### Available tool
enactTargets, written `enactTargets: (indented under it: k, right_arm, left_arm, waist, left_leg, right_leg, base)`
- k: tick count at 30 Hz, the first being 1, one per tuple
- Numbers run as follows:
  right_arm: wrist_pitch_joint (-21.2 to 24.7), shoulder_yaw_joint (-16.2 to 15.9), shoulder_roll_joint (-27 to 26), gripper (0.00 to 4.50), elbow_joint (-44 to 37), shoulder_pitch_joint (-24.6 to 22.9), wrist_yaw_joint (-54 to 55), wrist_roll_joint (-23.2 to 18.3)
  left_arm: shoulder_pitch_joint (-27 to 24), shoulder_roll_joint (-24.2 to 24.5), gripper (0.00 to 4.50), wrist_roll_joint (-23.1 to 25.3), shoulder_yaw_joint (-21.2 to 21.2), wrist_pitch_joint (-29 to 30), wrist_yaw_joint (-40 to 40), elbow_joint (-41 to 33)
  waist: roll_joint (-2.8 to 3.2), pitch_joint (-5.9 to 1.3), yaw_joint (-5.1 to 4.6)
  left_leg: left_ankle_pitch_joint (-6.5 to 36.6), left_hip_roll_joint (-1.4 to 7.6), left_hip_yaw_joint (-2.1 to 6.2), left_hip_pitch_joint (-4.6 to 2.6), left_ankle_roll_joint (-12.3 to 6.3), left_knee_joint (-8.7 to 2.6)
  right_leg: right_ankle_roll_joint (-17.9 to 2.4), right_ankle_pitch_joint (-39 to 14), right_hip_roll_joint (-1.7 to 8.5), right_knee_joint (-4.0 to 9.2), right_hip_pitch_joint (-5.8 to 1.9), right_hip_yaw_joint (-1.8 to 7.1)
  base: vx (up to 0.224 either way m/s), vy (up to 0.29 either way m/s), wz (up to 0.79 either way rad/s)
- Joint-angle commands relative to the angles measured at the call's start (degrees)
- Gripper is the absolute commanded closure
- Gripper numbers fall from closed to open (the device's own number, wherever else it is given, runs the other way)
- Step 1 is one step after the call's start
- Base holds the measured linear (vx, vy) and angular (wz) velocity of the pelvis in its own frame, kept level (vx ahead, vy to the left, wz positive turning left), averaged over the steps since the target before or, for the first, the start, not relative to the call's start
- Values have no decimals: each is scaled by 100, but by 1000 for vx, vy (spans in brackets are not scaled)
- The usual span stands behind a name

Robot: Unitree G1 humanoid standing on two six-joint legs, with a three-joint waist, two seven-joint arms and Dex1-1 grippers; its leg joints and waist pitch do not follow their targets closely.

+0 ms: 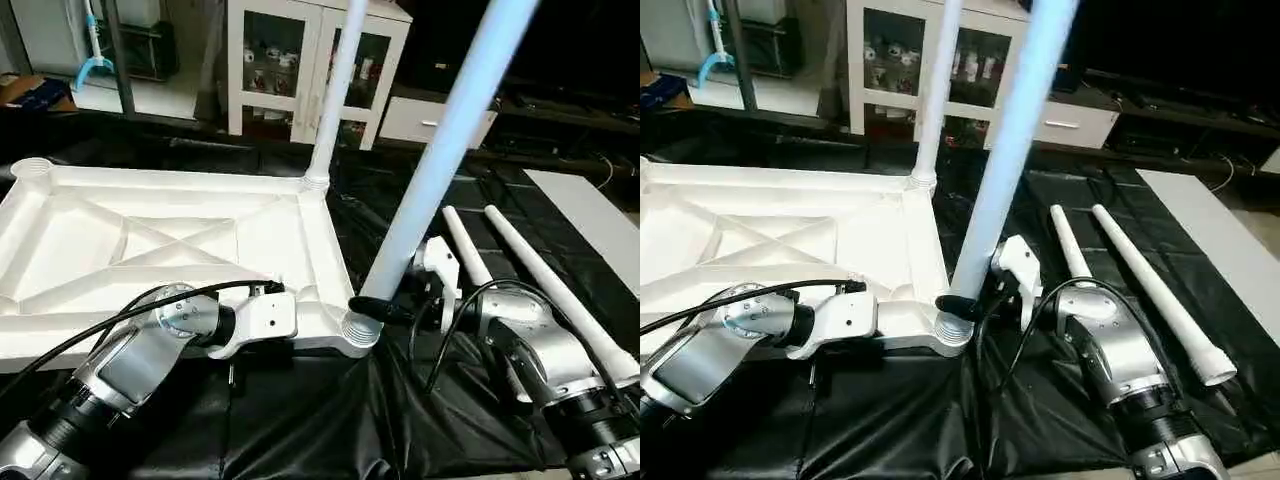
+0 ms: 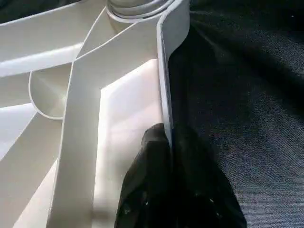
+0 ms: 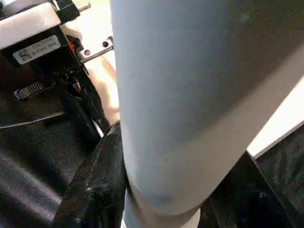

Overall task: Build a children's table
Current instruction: Insert table leg to table base

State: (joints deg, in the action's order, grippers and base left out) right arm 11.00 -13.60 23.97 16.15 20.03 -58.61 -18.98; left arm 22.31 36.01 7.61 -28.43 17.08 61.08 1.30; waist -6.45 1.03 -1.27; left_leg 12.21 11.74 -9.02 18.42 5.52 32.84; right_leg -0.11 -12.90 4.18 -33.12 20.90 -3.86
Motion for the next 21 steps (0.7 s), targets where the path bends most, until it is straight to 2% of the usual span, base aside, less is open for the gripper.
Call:
enactTargets:
  k: [1, 4, 7, 8, 9, 10, 11, 15, 18, 21]
  right_arm:
    - [492, -719, 190, 262, 758, -639, 115, 805]
    - [458, -649, 202, 262, 787, -723, 183, 808]
    - [466, -569, 178, 262, 794, -750, 232, 780]
    - [493, -496, 152, 262, 798, -751, 270, 729]
    - [561, -352, 104, 262, 811, -733, 329, 610]
    - [562, -351, 104, 262, 811, -733, 329, 609]
    - [614, -241, 78, 262, 842, -695, 366, 519]
    - [641, -152, 95, 262, 929, -602, 364, 469]
    - [736, 179, -4, 262, 1194, -389, 549, 260]
    - [744, 301, 14, 262, 1300, -275, 579, 202]
  left_arm:
    - [62, -32, 450, 60, -112, -153, 67, -144]
    - [56, -48, 450, 77, -101, -156, 72, -134]
    - [58, -57, 450, 79, -103, -167, 75, -124]
    - [62, -65, 450, 76, -103, -171, 78, -113]
    - [68, -72, 450, 74, -104, -177, 81, -101]
    - [68, -72, 450, 74, -104, -177, 81, -101]
    - [74, -74, 450, 73, -105, -182, 85, -92]
    - [84, -77, 450, 62, -106, -172, 106, -85]
    - [87, -73, 450, 52, -95, -157, 131, -92]
    - [73, -73, 450, 23, -96, -132, 168, -113]
  waist:
    - [182, -19, -45]
    - [176, -14, -28]
    - [169, -8, -24]
    - [195, 0, -23]
    - [180, -2, -25]
    - [178, -2, -22]
    - [183, 1, -26]
    - [189, 0, -30]
    - [192, -3, -39]
    - [194, -3, -59]
  left_leg:
    - [3177, 210, 157, 30, 213, -564]
    - [3062, 204, 118, 19, 181, -552]
    - [3114, 202, 121, 11, 181, -551]
    - [3139, 201, 125, 6, 189, -554]
    - [3171, 200, 122, 0, 185, -550]
    - [3192, 201, 123, -9, 183, -549]
    - [3208, 202, 130, -6, 183, -558]
    - [3236, 203, 136, 4, 190, -566]
    - [3274, 202, 143, 9, 192, -568]
    - [3303, 198, 153, 18, 205, -569]
  right_leg:
    - [-488, -2758, 346, 516, 92, 236]
    - [-581, -2607, 351, 511, 112, 270]
    - [-529, -2774, 357, 532, 120, 267]
    - [-518, -2801, 356, 535, 127, 268]
    - [-490, -2861, 358, 550, 133, 266]
    - [-482, -2868, 357, 554, 142, 269]
    - [-487, -2831, 352, 549, 136, 265]
    - [-486, -2786, 345, 543, 132, 259]
    - [-506, -2810, 353, 542, 133, 260]
    - [-508, -2841, 352, 543, 132, 249]
  base:
    - [0, 0, 0]
    - [0, 0, 0]
    - [0, 0, 0]
    - [0, 0, 0]
    - [0, 0, 0]
    - [0, 0, 0]
    - [0, 0, 0]
    - [0, 0, 0]
    - [0, 0, 0]
    - [0, 0, 0]
